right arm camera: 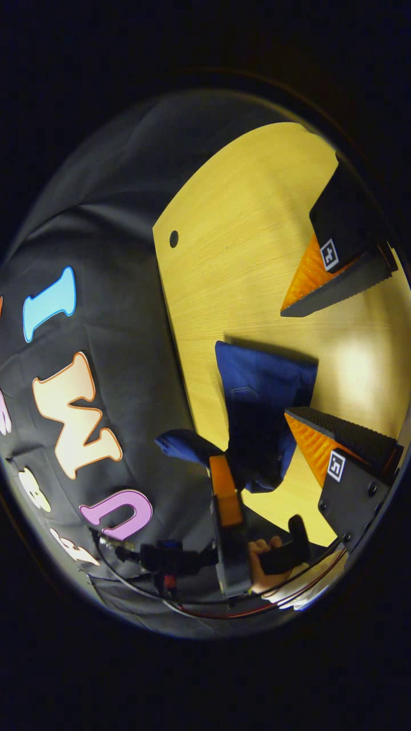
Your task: Grasp the waist and the cuffs of the jeans and fold them to make the two legs overlap; first hold the waist and fold one-third of the jeans toward the cuffs, then hold the cuffs and fold the remaining one-third in the same direction to finish folding.
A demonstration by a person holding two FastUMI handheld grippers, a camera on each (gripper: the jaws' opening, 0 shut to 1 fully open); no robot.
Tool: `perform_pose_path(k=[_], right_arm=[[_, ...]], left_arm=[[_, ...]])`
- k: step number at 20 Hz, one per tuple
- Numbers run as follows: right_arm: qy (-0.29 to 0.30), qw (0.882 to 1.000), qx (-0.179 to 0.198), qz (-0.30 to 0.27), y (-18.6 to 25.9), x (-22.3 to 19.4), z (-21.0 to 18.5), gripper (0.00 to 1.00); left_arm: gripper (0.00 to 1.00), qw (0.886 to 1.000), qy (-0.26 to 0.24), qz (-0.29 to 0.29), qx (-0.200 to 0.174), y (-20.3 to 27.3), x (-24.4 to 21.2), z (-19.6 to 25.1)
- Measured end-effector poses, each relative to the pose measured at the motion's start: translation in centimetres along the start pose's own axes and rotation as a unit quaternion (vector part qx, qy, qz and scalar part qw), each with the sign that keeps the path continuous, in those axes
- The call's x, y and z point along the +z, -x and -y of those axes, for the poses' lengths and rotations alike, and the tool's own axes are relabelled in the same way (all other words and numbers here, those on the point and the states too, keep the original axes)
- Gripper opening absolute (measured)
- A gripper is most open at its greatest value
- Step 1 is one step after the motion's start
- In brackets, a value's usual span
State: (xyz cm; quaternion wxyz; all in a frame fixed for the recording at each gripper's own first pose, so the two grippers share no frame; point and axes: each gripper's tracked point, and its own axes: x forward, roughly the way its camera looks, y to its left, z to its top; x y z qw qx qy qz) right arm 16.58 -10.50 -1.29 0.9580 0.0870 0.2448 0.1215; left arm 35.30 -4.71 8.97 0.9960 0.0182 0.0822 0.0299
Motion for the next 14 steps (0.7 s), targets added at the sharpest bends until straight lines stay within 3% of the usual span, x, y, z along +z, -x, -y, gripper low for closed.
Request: perform_pose_path(k=[6,7,9,10,11,14], right_arm=[[-0.017,1.0,-0.015,-0.001,1.3,-0.6,3.2,0.98],[-0.02,1.0,-0.018,0.002,1.6,-0.6,3.7,0.98],[-0.025,0.999,-0.024,0.008,1.7,-0.3,4.4,0.98],[-0.028,0.999,-0.026,0.01,1.9,-0.2,4.6,0.98],[-0.03,0.999,-0.027,0.012,2.0,-0.1,4.8,0.97],[-0.032,0.999,-0.028,0.019,2.2,0.1,5.0,0.98]], left_arm=[[0.0,0.998,-0.002,-0.057,0.036,-2.7,-5.1,1.0],[0.01,0.997,-0.004,-0.062,0.034,-2.9,-5.6,1.6],[0.16,0.998,0.008,-0.068,0.002,-2.5,-6.3,3.9],[0.14,0.998,0.011,-0.067,-0.017,-2.3,-6.3,5.2],[0.2,0.998,0.009,-0.061,-0.025,-1.6,-6.0,6.3],[0.86,0.998,-0.014,-0.047,-0.037,-0.3,-5.8,8.0]])
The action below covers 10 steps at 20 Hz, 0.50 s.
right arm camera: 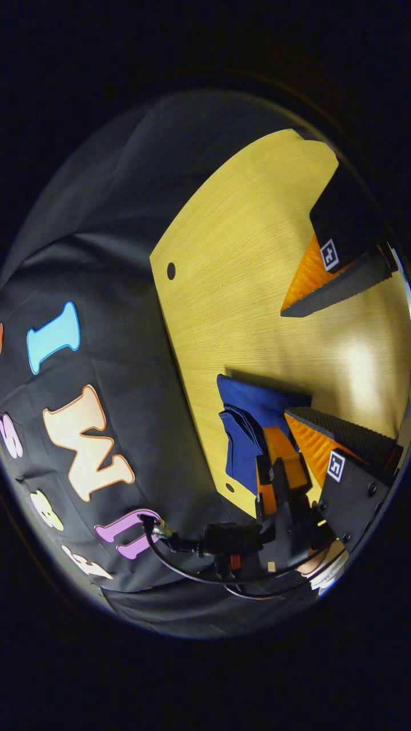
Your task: Grasp the waist and the cuffs of the jeans and fold them to make the two legs overlap; first hold the waist and fold one-third of the jeans toward the cuffs, then hold the cuffs and fold the remaining one-third in the same direction to finish folding.
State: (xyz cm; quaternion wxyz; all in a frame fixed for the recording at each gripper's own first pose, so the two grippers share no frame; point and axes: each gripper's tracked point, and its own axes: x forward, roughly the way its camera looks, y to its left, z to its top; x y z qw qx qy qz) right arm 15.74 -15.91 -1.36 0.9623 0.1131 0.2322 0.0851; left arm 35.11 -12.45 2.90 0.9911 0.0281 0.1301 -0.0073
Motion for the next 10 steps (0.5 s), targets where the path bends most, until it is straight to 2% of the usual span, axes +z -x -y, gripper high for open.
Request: perform_pose_path(k=[1,5,10], right_arm=[[0.0,1.0,0.001,0.0,0.0,-0.2,0.0,0.98],[0.0,1.0,0.005,-0.005,-0.1,-1.0,-0.6,0.98],[0.004,1.0,0.021,-0.004,0.0,-1.2,-2.0,0.98]], left_arm=[[0.89,1.0,-0.006,0.003,0.002,0.5,-0.1,0.1],[0.88,1.0,0.003,0.01,0.014,3.3,-0.8,-0.6],[0.88,0.999,0.022,0.009,0.047,6.2,-2.3,-3.8]])
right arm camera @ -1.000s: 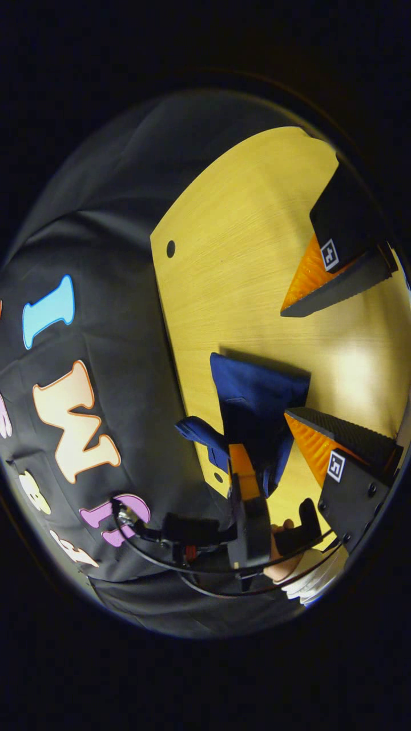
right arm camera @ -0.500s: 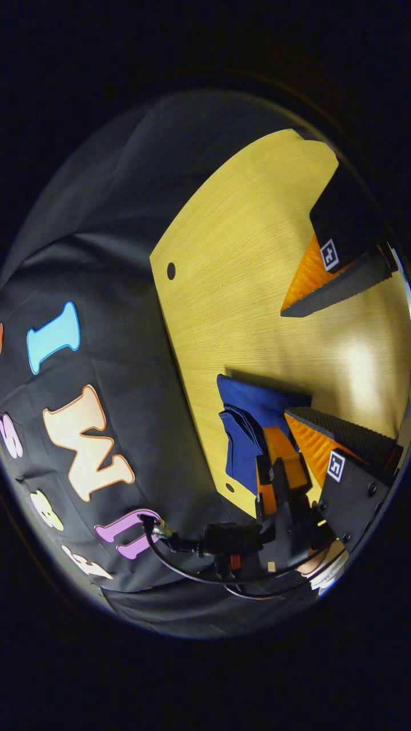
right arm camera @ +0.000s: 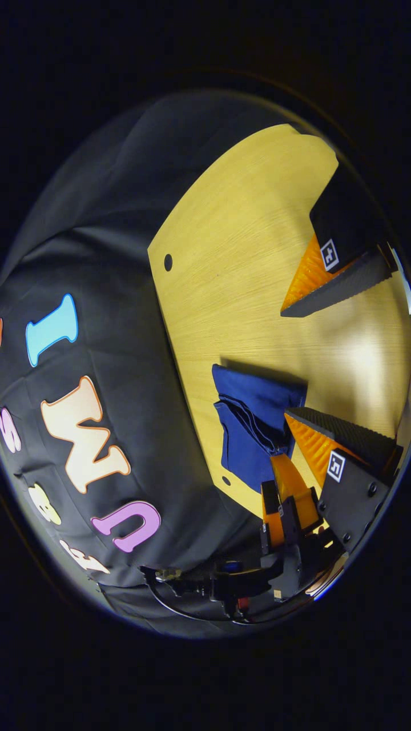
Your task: Grasp the waist and the cuffs of the jeans and fold them to make the two legs overlap; first hold the waist and fold one-third of the jeans toward the cuffs, then hold the cuffs and fold the remaining one-third in the same direction to finish folding.
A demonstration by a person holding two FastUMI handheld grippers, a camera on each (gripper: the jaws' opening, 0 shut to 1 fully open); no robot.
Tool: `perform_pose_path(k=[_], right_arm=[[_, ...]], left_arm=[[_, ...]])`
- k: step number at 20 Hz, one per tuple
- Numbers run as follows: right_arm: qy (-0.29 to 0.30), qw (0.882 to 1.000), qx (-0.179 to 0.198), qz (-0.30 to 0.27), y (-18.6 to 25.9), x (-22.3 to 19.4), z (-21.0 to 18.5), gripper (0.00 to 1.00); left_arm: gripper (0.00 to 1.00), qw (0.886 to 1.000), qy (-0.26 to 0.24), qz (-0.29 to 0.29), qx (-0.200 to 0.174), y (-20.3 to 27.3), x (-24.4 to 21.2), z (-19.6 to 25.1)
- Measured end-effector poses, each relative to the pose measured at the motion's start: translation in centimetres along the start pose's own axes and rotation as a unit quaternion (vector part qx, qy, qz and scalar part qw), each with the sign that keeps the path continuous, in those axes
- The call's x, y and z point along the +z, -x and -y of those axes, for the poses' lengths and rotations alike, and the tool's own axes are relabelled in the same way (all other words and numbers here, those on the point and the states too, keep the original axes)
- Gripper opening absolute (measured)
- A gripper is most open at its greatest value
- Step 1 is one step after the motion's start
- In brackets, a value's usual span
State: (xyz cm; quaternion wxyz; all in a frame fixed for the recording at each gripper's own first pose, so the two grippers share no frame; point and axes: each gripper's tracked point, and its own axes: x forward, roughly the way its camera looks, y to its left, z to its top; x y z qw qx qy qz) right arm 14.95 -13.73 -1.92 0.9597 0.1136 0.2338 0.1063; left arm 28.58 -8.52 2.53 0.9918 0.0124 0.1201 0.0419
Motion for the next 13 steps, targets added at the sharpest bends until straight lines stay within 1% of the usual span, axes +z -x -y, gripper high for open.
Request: perform_pose_path(k=[2,3,4,5,6,9,13], right_arm=[[0.002,1.0,0.005,0.001,-0.1,-0.1,-0.5,0.98],[0.004,1.0,0.007,-0.001,-0.1,-0.3,-0.6,0.98],[0.005,1.0,0.008,-0.002,-0.1,-0.4,-0.7,0.98],[0.006,1.0,0.008,-0.003,-0.1,-0.5,-0.7,0.98],[0.007,1.0,0.009,-0.003,0.0,-0.5,-0.8,0.98],[0.008,1.0,0.009,-0.001,0.0,-0.5,-0.8,0.98],[0.007,1.0,0.005,0.005,0.3,-0.3,-0.7,0.97]], left_arm=[[0.88,1.0,0.005,0.0,0.015,0.7,-0.7,-1.5],[0.84,1.0,0.008,-0.001,0.025,0.9,-1.1,-2.4],[0.88,0.999,0.012,-0.004,0.034,1.0,-1.6,-3.2],[0.85,0.999,0.019,-0.01,0.042,1.1,-2.4,-4.0],[0.89,0.998,0.027,-0.015,0.047,1.4,-2.9,-4.5],[0.88,0.996,0.055,-0.021,0.064,1.8,-3.9,-6.1],[0.89,0.995,0.058,-0.021,0.075,2.0,-4.3,-7.4]])
